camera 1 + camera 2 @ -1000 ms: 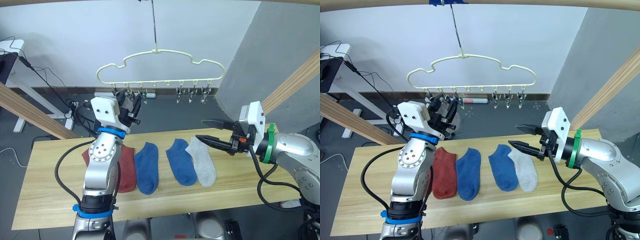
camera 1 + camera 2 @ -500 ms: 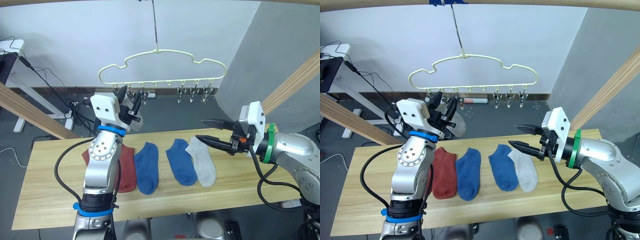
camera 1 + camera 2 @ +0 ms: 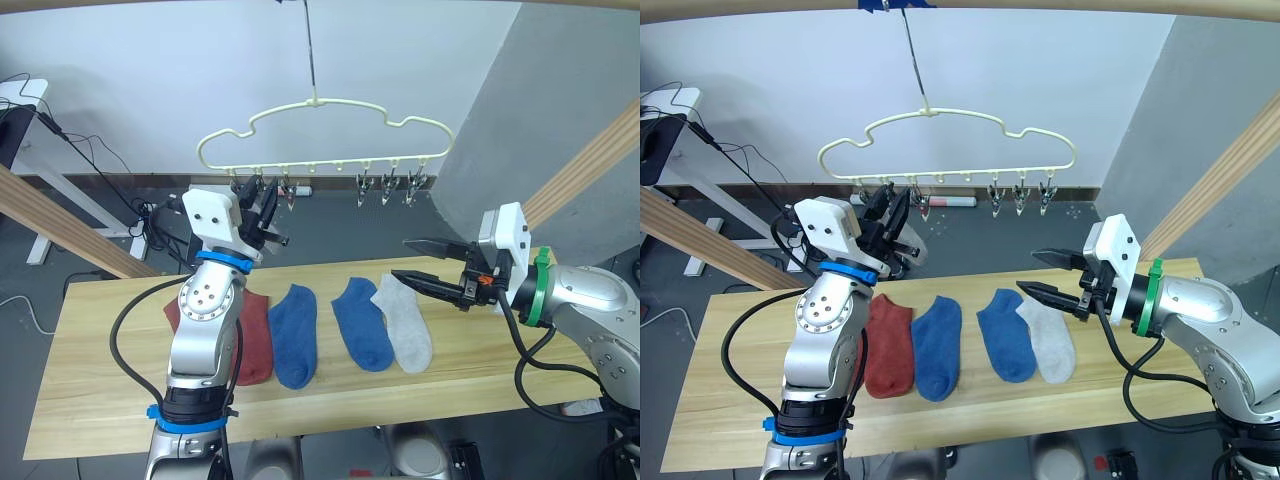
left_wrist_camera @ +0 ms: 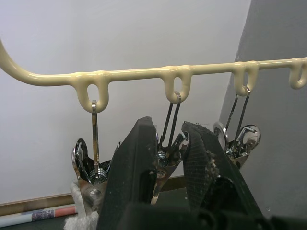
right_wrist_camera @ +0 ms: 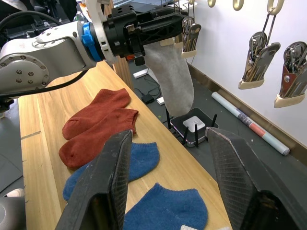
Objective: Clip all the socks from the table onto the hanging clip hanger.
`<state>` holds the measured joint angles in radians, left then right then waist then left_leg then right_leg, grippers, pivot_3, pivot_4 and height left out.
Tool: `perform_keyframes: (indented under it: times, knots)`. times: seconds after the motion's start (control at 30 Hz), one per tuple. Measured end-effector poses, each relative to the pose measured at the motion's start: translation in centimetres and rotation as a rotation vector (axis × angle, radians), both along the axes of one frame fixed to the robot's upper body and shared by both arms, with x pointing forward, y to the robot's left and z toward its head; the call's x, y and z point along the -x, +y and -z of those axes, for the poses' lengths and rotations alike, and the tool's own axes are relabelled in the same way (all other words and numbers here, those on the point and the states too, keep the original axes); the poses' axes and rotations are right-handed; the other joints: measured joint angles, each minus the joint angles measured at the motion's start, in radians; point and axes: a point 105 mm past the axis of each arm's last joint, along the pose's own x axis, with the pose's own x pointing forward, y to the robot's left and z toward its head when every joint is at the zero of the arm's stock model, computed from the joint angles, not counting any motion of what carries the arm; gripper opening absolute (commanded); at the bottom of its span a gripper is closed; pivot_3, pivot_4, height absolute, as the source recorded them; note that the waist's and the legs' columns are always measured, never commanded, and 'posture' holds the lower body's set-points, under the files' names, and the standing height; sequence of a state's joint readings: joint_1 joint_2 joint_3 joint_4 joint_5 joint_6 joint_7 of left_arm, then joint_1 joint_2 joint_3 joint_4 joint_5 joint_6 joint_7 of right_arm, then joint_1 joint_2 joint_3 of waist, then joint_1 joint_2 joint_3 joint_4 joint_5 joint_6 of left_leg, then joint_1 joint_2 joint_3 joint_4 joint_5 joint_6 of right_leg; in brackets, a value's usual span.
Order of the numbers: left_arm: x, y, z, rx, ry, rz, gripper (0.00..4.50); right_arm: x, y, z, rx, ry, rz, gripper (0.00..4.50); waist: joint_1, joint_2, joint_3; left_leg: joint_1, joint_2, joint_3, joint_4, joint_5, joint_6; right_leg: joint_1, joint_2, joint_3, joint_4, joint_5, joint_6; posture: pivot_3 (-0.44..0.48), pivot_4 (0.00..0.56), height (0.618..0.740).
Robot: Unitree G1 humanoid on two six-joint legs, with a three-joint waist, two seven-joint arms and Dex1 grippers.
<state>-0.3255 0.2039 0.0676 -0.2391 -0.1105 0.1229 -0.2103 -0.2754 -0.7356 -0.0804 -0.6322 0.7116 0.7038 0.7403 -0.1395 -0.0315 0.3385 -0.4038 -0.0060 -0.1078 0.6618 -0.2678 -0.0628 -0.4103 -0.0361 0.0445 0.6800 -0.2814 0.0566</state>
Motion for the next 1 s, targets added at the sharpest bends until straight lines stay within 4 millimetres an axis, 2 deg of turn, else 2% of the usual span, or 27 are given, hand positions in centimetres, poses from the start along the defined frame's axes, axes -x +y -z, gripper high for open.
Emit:
perform_keyframes:
  times: [0.47, 0.53, 0.67, 1.0]
  knots:
    - [0.17, -0.06, -0.26, -0.009, -0.019, 0.017, 0.68, 0.09, -0.07, 0.28, 0.001, 0.011, 0.0, 2.56, 0.0, 0.0, 0.0, 0.0, 0.0, 0.0, 0.0, 0.0, 0.0, 0.0, 0.0, 0.0, 0.0, 0.0, 0.0, -0.277, 0.324, 0.74]
    - [0.19, 0.02, -0.35, -0.003, -0.022, 0.017, 1.38, 0.09, -0.06, 0.28, 0.001, 0.011, -0.001, 2.56, 0.0, 0.0, 0.0, 0.0, 0.0, 0.0, 0.0, 0.0, 0.0, 0.0, 0.0, 0.0, 0.0, 0.0, 0.0, -0.277, 0.324, 0.74]
    - [0.17, 0.1, -0.37, -0.001, -0.023, 0.012, 2.46, 0.1, -0.06, 0.29, 0.001, 0.011, -0.001, 2.56, 0.0, 0.0, 0.0, 0.0, 0.0, 0.0, 0.0, 0.0, 0.0, 0.0, 0.0, 0.0, 0.0, 0.0, 0.0, -0.277, 0.324, 0.74]
    - [0.07, 0.19, -0.29, 0.001, -0.017, -0.005, 2.46, 0.13, -0.05, 0.29, 0.002, 0.013, -0.005, 2.56, 0.0, 0.0, 0.0, 0.0, 0.0, 0.0, 0.0, 0.0, 0.0, 0.0, 0.0, 0.0, 0.0, 0.0, 0.0, -0.277, 0.324, 0.74]
